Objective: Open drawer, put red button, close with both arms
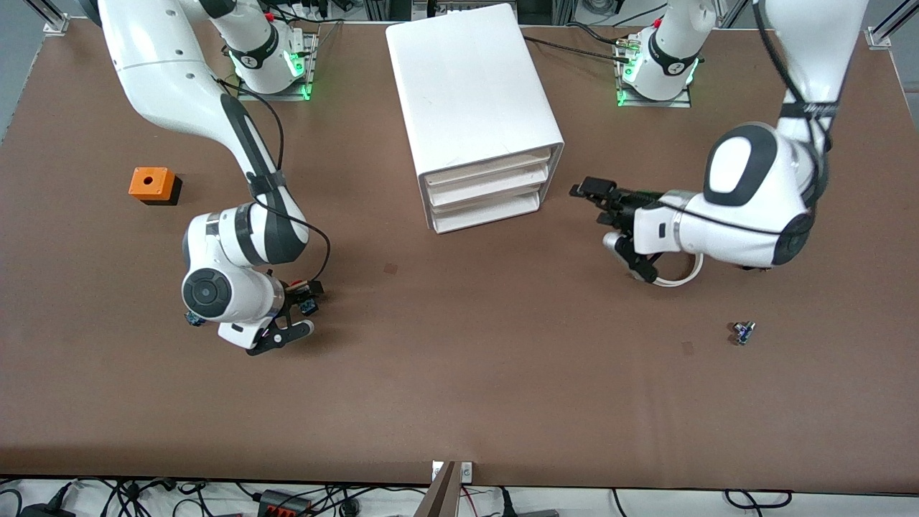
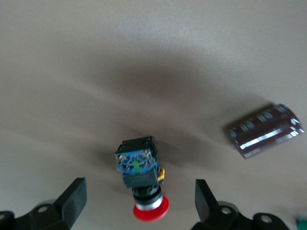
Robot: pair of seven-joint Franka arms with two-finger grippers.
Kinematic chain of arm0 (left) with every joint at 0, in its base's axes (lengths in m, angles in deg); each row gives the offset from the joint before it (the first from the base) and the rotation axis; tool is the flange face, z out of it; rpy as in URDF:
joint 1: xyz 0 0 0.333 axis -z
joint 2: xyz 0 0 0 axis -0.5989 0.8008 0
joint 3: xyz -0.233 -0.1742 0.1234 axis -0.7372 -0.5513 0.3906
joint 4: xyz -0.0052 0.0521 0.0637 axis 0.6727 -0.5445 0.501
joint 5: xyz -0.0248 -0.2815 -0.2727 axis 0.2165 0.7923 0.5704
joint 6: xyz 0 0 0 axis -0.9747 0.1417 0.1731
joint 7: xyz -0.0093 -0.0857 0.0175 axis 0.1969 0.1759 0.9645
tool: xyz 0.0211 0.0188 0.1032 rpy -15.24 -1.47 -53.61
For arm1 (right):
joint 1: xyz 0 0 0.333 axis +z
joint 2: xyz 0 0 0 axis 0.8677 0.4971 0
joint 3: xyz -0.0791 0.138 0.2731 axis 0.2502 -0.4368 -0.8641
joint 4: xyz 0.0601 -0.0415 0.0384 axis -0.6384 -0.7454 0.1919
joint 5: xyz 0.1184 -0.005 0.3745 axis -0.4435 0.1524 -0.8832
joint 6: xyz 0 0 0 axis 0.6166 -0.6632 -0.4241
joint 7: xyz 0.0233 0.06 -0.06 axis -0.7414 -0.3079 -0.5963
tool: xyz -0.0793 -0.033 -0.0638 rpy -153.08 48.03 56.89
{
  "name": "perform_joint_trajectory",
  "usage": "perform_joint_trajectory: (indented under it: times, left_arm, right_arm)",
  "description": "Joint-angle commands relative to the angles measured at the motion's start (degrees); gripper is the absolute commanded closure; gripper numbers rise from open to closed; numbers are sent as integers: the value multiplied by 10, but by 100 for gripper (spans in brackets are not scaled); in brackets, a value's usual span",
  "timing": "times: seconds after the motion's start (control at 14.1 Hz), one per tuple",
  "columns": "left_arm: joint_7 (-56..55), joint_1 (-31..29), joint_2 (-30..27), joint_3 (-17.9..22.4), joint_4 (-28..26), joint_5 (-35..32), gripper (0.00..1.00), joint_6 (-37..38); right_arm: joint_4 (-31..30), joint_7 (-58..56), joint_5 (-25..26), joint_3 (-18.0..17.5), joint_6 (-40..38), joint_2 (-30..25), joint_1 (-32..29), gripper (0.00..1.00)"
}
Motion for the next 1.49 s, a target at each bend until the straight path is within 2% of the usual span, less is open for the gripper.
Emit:
perform_joint_trajectory:
  times: [0.0, 0.21, 0.28, 0.5, 0.57, 0.78, 0.85, 1.07, 1.14, 1.42]
  left_arm:
    - [102, 3, 4, -2, -72, 95, 0, -54]
    - [197, 15, 21, -11, -126, 166, 2, -88]
    - [210, 16, 28, -14, -132, 174, 10, -88]
    - [212, 17, 32, -31, -155, 207, 18, -93]
    - [212, 17, 32, -37, -163, 210, 20, -96]
    - [212, 18, 34, -47, -175, 211, 26, -105]
    - [212, 19, 34, -49, -178, 211, 27, -116]
    - [212, 22, 36, -68, -189, 211, 36, -141]
    - [212, 22, 36, -73, -192, 211, 40, -151]
    - [212, 22, 35, -76, -196, 211, 79, -153]
  right_arm:
    - [17, -25, -10, -3, -5, 13, -2, 0]
    - [16, -36, -10, -5, -6, 24, 2, 0]
    - [15, -37, -10, -5, -5, 27, 2, 0]
    - [15, -38, -7, -5, -5, 32, 2, 0]
    - [15, -42, -6, -5, -5, 33, 2, 5]
    - [15, -45, -6, -5, -5, 36, 2, 40]
    - [15, -46, -6, -5, -5, 36, 2, 56]
    - [18, -47, -5, -5, -5, 35, 2, 91]
    - [22, -47, -6, -4, -6, 33, 2, 97]
    - [74, -41, -9, -4, -16, 15, 2, 100]
